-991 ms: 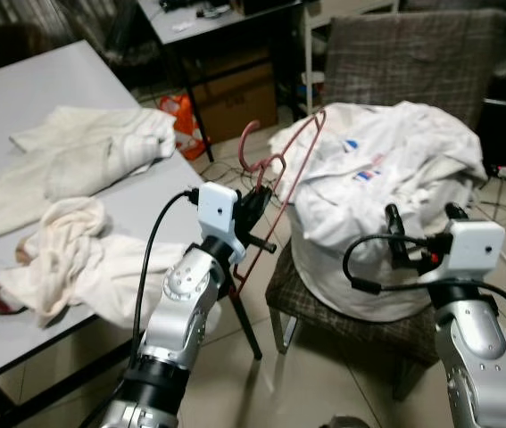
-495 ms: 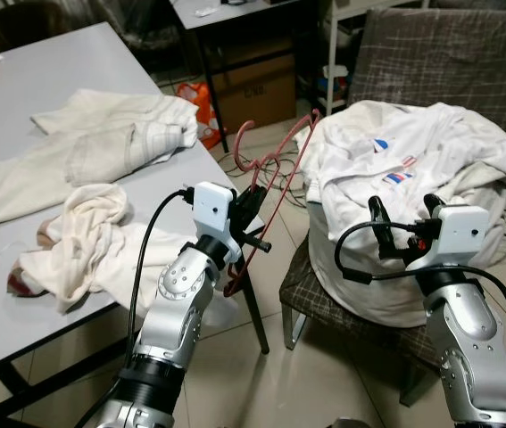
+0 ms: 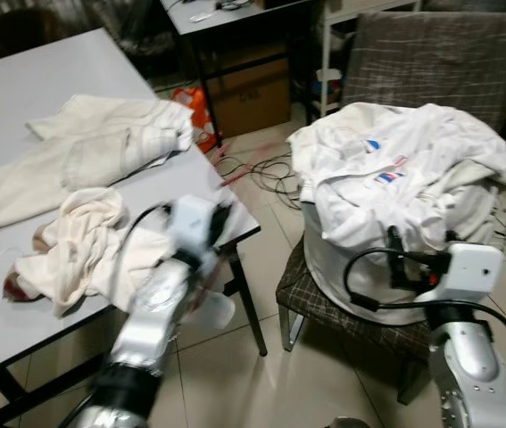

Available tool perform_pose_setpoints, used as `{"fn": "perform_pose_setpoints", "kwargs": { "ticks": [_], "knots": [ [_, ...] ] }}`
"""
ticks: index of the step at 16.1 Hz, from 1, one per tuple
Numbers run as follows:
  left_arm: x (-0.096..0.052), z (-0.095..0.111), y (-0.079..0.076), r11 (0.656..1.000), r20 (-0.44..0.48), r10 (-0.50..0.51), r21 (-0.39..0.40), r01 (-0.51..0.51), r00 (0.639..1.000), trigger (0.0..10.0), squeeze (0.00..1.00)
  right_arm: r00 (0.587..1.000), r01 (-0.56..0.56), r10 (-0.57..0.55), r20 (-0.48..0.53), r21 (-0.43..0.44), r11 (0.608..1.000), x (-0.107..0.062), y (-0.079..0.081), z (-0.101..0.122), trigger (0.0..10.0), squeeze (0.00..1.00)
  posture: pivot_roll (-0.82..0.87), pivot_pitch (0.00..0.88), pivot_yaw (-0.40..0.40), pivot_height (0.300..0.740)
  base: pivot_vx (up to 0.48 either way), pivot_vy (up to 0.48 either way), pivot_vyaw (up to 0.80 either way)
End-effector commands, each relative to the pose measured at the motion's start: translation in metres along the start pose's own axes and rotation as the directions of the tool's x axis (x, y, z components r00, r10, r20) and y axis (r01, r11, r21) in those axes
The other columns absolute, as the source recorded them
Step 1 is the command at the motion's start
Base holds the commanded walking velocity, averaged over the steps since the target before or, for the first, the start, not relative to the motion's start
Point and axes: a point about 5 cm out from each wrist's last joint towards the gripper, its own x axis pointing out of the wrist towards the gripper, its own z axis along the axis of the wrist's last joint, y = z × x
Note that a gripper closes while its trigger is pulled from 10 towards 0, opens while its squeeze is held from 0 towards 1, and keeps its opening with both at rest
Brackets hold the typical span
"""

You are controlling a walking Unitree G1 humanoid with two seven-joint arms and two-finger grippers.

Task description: Hang hanger

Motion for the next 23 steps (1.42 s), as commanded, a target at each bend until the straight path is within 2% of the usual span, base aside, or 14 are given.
{"fn": "perform_pose_setpoints", "kwargs": {
  "ticks": [1,2,3,4,5,6,8,12,14,16,19,20,23],
  "knots": [
    [-0.009,-0.014,0.019,0.995,-0.066,0.102,-0.010,-0.103,0.993,10.0,0.00,1.000,-0.014,0.014,0.006,-0.008,1.000,0.005,0.002,0.001,10.0,0.00,-0.22,0.000,0.136,0.740,0.000,0.000,0.00],
    [-0.009,-0.008,0.016,0.992,-0.021,0.127,-0.027,-0.127,0.992,10.0,0.00,0.999,-0.039,0.039,0.003,-0.027,0.999,0.012,-0.001,0.003,10.0,0.00,-0.17,0.000,0.054,0.740,0.000,0.000,0.00],
    [-0.008,-0.004,0.014,0.991,0.003,0.131,-0.019,-0.131,0.991,10.0,0.00,0.998,-0.057,0.057,0.002,-0.035,0.998,0.015,-0.001,0.005,10.0,0.00,-0.17,0.000,0.054,0.740,0.000,0.000,0.00],
    [-0.008,0.001,0.010,0.990,0.034,0.139,-0.003,-0.139,0.990,10.0,0.00,0.996,-0.095,0.095,-0.001,-0.051,0.994,0.019,-0.001,0.007,10.0,0.00,-0.15,0.000,0.015,0.740,0.000,0.000,0.00],
    [-0.009,0.005,0.004,0.991,0.061,0.134,-0.005,-0.134,0.989,10.0,0.00,0.991,-0.135,0.135,-0.001,-0.066,0.989,0.025,0.001,0.009,10.0,0.00,-0.12,0.000,-0.007,0.740,0.000,0.000,0.00],
    [-0.012,0.009,-0.006,0.993,0.091,0.106,0.037,-0.110,0.990,10.0,0.00,0.987,-0.162,0.163,0.010,-0.073,0.984,0.033,0.004,0.011,10.0,0.00,-0.09,0.000,-0.023,0.740,0.000,0.000,0.00],
    [-0.014,0.013,-0.010,0.994,0.113,0.078,0.062,-0.085,0.990,10.0,0.00,0.986,-0.165,0.166,0.029,-0.056,0.985,0.039,0.011,0.013,10.0,0.00,-0.06,0.000,-0.021,0.740,0.000,0.000,0.00],
    [-0.010,0.019,-0.008,0.996,0.123,0.043,0.075,-0.053,0.991,10.0,0.00,0.991,-0.131,0.131,0.003,-0.020,0.991,0.031,0.021,0.000,10.0,0.00,-0.07,0.000,0.018,0.740,0.000,0.000,0.00],
    [-0.009,0.020,-0.006,0.996,0.118,0.039,0.081,-0.049,0.992,10.0,0.00,0.994,-0.106,0.106,-0.014,-0.012,0.994,0.029,0.020,-0.005,10.0,0.00,-0.08,0.000,0.033,0.740,0.000,0.000,0.00],
    [-0.004,0.023,-0.008,0.997,0.119,0.015,0.075,-0.025,0.993,10.0,0.00,0.999,-0.012,0.012,-0.038,0.024,1.000,0.035,0.005,-0.009,10.0,0.00,-0.10,0.000,0.049,0.740,0.000,0.000,0.00],
    [-0.001,0.024,-0.008,0.997,0.119,-0.001,0.079,-0.009,0.993,10.0,0.00,0.998,0.046,-0.043,-0.055,0.045,0.998,0.038,0.001,-0.009,10.0,0.00,-0.10,0.000,0.063,0.740,0.000,0.000,0.00],
    [-0.001,0.025,-0.008,0.997,0.118,-0.006,0.082,-0.003,0.993,10.0,0.00,0.996,0.053,-0.047,-0.081,0.068,0.996,0.037,0.002,-0.012,10.0,0.00,-0.10,0.000,0.066,0.740,0.000,0.000,0.00],
    [-0.001,0.025,-0.009,0.996,0.120,-0.010,0.084,0.000,0.993,10.0,0.00,0.995,0.011,-0.004,-0.101,0.064,0.998,0.032,0.008,-0.015,10.0,0.00,-0.10,0.000,0.065,0.740,0.000,0.000,0.00]
  ]
}}
